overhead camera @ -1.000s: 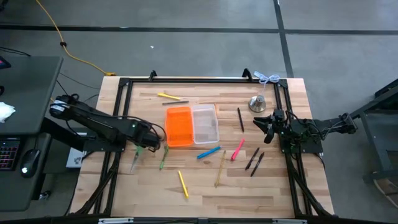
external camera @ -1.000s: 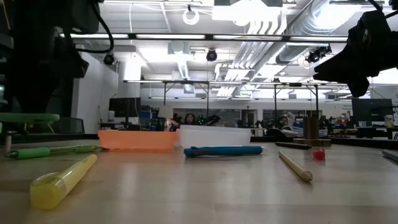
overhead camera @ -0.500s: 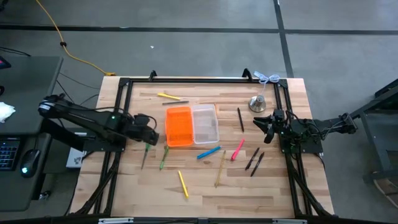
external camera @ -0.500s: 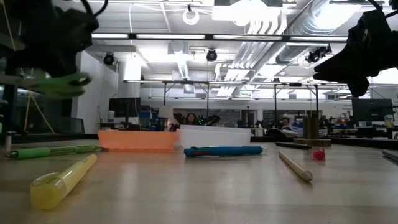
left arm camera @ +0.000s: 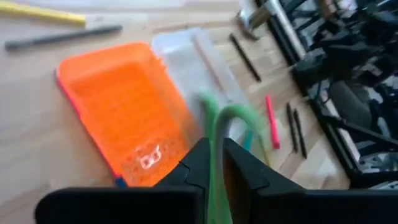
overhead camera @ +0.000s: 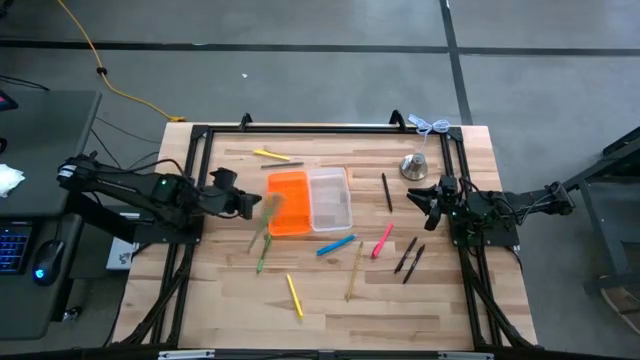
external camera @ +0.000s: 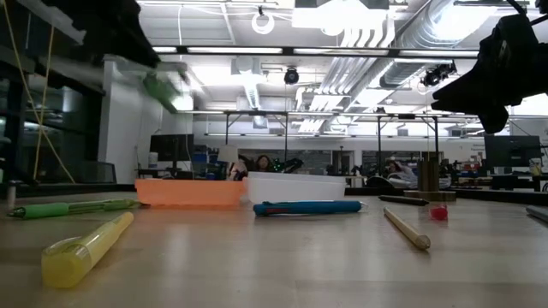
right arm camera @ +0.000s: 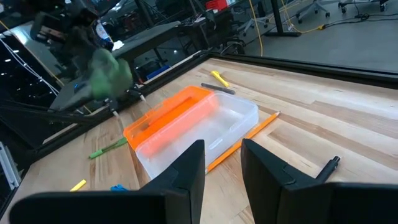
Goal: Pick & place school supplies into a supply box
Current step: Put the green scissors into the supply box
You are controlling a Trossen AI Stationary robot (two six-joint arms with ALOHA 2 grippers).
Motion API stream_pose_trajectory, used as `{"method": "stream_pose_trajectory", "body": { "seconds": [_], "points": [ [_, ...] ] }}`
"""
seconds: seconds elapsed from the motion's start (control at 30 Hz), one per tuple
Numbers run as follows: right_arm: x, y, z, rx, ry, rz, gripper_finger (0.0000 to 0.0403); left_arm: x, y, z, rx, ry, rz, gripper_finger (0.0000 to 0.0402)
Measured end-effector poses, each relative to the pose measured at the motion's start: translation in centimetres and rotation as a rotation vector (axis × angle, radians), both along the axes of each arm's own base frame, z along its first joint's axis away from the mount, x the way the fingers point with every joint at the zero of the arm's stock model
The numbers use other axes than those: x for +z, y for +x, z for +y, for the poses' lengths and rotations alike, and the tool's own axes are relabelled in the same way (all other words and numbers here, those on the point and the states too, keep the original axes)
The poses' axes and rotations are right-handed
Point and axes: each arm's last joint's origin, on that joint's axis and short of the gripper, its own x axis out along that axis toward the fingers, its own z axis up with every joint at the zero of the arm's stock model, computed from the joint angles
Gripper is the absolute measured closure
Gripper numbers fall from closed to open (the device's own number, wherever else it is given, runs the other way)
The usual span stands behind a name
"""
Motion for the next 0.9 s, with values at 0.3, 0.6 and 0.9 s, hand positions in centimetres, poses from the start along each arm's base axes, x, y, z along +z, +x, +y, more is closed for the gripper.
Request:
{"method": "stream_pose_trajectory", "body": {
  "seconds": [0.3,0.6,0.9],
  "points": [
    [0.0,0.0,0.0,0.000,-0.001,0.002,0.0320,1.6,0.8,0.0,0.014,0.137,-0.135,0.0383],
    [0.1,0.0,0.0,0.001,0.001,-0.007,0.0320,1.6,0.8,0.1,0.019,0.178,-0.120,0.0376],
    [0.1,0.0,0.0,0.000,0.001,-0.007,0.0320,1.6,0.8,0.1,0.010,0.195,-0.111,0.0366]
  ]
}}
